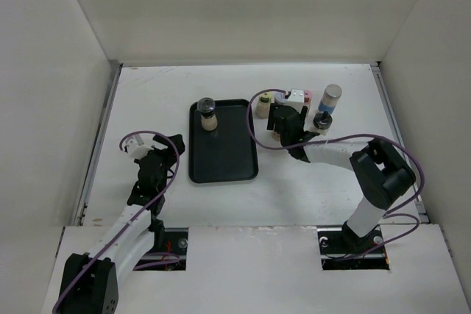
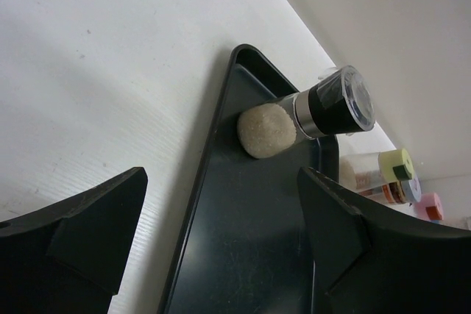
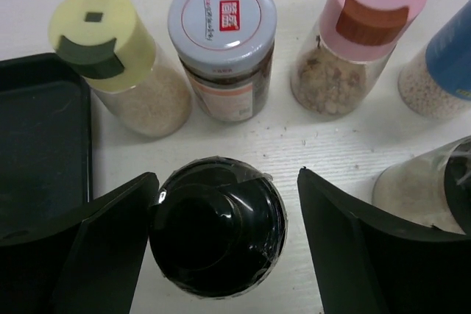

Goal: Organize the condiment bottles

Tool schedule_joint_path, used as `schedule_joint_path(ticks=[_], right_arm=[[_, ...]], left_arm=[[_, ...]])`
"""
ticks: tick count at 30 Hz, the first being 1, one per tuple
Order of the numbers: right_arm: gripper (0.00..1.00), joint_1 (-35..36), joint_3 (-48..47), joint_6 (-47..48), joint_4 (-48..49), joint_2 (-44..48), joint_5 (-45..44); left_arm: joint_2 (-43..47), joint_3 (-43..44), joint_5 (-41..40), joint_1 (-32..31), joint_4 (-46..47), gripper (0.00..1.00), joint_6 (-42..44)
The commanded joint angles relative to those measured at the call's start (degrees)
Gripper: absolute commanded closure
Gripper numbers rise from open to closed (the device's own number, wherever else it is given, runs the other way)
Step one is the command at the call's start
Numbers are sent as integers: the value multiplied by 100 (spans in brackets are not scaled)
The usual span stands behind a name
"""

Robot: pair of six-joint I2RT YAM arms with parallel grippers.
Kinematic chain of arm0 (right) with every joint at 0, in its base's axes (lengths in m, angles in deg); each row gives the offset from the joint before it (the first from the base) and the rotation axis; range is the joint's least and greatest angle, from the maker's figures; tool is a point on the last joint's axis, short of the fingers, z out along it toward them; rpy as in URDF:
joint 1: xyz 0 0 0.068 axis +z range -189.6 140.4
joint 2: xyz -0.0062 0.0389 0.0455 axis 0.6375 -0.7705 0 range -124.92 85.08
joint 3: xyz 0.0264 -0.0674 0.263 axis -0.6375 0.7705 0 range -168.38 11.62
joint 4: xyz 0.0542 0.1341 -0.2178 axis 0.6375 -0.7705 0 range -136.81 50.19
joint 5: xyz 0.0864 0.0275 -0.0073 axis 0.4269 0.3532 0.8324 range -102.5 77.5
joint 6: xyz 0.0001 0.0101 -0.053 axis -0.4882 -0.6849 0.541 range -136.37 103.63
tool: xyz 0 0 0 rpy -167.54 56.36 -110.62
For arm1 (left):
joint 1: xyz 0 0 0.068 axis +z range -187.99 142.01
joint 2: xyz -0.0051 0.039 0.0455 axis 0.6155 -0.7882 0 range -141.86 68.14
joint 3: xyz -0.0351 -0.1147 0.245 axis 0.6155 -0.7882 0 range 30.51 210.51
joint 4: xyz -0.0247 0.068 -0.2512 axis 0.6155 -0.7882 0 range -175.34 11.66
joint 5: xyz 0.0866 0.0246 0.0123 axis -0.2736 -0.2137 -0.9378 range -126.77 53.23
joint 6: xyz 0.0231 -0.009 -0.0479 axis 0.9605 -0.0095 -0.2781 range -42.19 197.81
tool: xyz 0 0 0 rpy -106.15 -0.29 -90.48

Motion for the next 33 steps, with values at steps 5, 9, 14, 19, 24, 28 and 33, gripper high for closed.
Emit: schedule_joint_path(ticks=[5,9,14,19,24,28,33], right_arm=[[51,-15,-169,-253,54,265,63],[53,282,-63,-69,309,854,98],[53,1029,-589,239,257,795,168],[53,1206,-1687,318,397,-311,440],[52,1154,-2961,362,266,-1516,608],[52,1154,-3639,362,161,-2123,687],[51,1171,-4255,406,-129,-2677,652]], left_arm=[[75,40,34,1,335,17,49],[48,40,-2,-25,309,17,58],[40,49,-46,-69,335,17,66],[66,40,-46,-87,335,17,66],[171,31,7,-25,300,17,75],[180,14,15,-8,273,17,75],[163,14,-11,-25,273,17,84]])
